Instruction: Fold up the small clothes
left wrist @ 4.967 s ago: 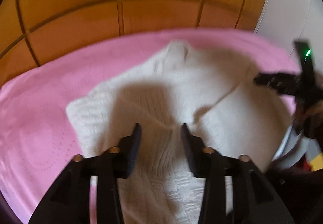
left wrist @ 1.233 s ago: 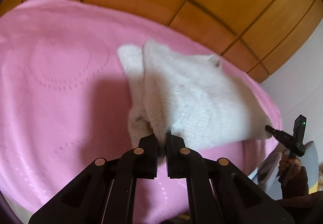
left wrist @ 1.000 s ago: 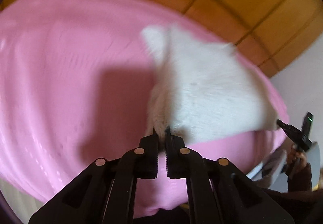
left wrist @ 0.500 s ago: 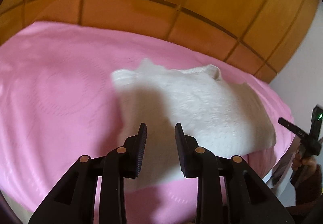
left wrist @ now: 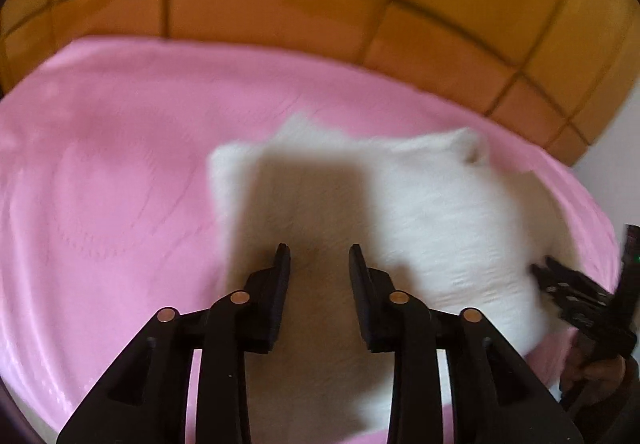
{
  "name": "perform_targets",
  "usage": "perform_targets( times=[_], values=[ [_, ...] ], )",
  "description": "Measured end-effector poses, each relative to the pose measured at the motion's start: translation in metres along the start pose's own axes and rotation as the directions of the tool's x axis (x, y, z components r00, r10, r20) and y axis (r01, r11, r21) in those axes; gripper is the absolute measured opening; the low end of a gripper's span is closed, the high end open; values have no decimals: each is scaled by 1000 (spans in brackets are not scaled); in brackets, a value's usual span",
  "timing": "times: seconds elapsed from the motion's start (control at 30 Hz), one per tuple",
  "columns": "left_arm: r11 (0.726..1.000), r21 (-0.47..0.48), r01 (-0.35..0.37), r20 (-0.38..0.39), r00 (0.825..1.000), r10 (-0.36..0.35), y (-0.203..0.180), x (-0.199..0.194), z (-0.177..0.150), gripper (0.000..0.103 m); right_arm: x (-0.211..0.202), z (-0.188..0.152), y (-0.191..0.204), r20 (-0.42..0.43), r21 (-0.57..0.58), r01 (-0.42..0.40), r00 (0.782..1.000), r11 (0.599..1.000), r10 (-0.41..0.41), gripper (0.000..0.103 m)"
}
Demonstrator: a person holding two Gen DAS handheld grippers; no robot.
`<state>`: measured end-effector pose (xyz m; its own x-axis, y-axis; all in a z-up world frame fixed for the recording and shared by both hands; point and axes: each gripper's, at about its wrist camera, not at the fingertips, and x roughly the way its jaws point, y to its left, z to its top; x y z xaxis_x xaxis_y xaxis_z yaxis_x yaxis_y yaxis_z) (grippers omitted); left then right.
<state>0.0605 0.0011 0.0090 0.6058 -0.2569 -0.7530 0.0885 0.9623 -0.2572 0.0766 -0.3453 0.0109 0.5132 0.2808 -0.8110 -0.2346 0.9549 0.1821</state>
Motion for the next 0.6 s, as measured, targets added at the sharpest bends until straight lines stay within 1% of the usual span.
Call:
perform_targets(
  times=[0.03,0.1,0.17,0.23,0.27,0.3,0.37,0.4,0.47,0.5,0.53,0.6],
  values=[
    [999,28,20,30,999,-20,-10,-4,5,42,-1,0,3,2,-10,5,1000,1000,-5,70],
    [996,77,38,66,997,-43,-26,-4,13,47,-6,0,5,3,-17,7,1000,1000,-7,70],
    [990,133,36,58,997,-44,-45,6,23,47,-11,6,6,4,-11,-2,1000,1000,2,71],
    [986,166,32,43,998,-40,-59,20,29,47,-14,17,7,28,-7,1,1000,1000,-1,74],
    [983,180,27,34,999,-34,-64,27,31,47,-15,21,6,37,-4,6,999,1000,-6,74],
    [980,197,7,22,1000,-12,-71,38,33,47,-14,28,1,43,8,13,999,1000,-13,75],
    [980,197,-37,10,999,36,-71,48,35,47,-8,38,-6,38,28,40,998,999,-41,75],
    [981,185,-56,3,998,56,-68,55,34,47,-3,42,-11,33,38,69,997,997,-70,75],
    [988,138,-74,-22,997,78,-60,70,34,54,9,50,-21,7,48,113,994,992,-113,75],
    [989,125,-85,-21,996,88,-58,71,33,61,22,54,-27,-25,48,151,988,987,-150,78],
    [989,111,-93,-21,995,96,-55,75,33,63,29,53,-34,-38,54,163,986,985,-162,84],
    [992,89,-84,-25,996,87,-49,80,34,63,39,54,-48,-38,91,131,991,987,-128,88]
  ],
)
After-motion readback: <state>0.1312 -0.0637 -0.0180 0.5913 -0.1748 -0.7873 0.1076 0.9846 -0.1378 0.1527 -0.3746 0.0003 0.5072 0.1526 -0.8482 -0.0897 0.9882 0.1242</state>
